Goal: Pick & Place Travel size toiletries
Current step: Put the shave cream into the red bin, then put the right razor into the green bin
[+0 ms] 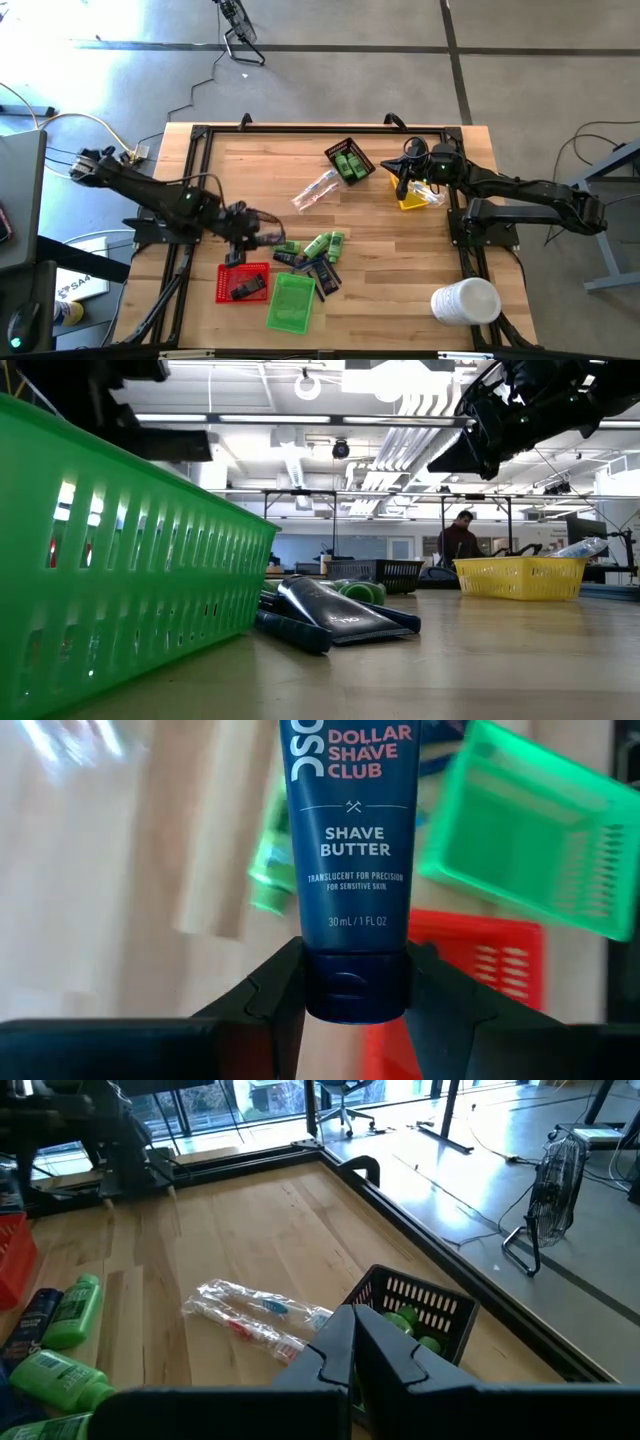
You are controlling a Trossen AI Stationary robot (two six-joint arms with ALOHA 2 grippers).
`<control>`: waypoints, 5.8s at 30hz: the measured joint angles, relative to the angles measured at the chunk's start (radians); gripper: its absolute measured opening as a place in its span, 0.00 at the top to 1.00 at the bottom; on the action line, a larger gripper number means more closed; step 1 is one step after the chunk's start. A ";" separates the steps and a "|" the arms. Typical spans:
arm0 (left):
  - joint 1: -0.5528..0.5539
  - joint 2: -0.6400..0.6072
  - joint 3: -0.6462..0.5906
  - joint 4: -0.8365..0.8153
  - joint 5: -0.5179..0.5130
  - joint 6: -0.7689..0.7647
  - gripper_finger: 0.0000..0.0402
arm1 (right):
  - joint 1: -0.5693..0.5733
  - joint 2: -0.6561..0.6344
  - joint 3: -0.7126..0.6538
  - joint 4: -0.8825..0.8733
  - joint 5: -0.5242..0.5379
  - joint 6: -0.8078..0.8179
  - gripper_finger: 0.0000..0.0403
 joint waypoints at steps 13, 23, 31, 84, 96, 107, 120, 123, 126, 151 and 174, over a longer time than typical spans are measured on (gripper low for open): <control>-0.351 0.071 0.000 -0.064 -0.056 -0.517 0.67 | 0.000 0.000 0.000 -0.002 0.000 0.000 0.99; -0.492 0.201 0.000 -0.057 -0.050 -0.696 0.67 | 0.000 0.000 0.000 -0.001 0.000 0.000 0.99; -0.514 0.240 0.000 -0.043 -0.040 -0.759 0.67 | 0.000 0.000 0.000 0.000 0.000 0.000 0.99; 0.061 0.231 0.000 0.000 0.148 0.077 0.82 | 0.000 0.000 0.000 -0.001 0.000 -0.019 0.99; 0.252 0.231 0.000 0.085 0.211 0.297 0.93 | 0.000 0.000 0.000 0.001 0.000 -0.034 0.99; 0.469 0.231 0.000 0.466 0.205 0.516 0.97 | 0.000 0.000 0.001 0.024 0.000 -0.034 0.99; 0.500 0.250 -0.001 0.807 0.016 0.487 0.97 | 0.000 0.000 0.001 0.057 0.000 0.011 0.99; 0.499 0.263 -0.002 0.836 0.005 0.527 0.97 | 0.000 0.000 0.001 0.074 0.000 0.037 0.99; 0.502 0.271 -0.002 0.808 0.040 0.592 0.97 | 0.000 0.000 0.001 0.087 0.000 0.053 0.99; 0.636 -0.246 -0.443 0.967 0.082 0.713 1.00 | 0.084 0.001 0.021 0.154 0.082 0.056 0.99; 0.639 -0.613 -0.560 0.781 0.077 0.659 1.00 | 0.310 0.419 0.473 -0.215 0.146 0.107 0.99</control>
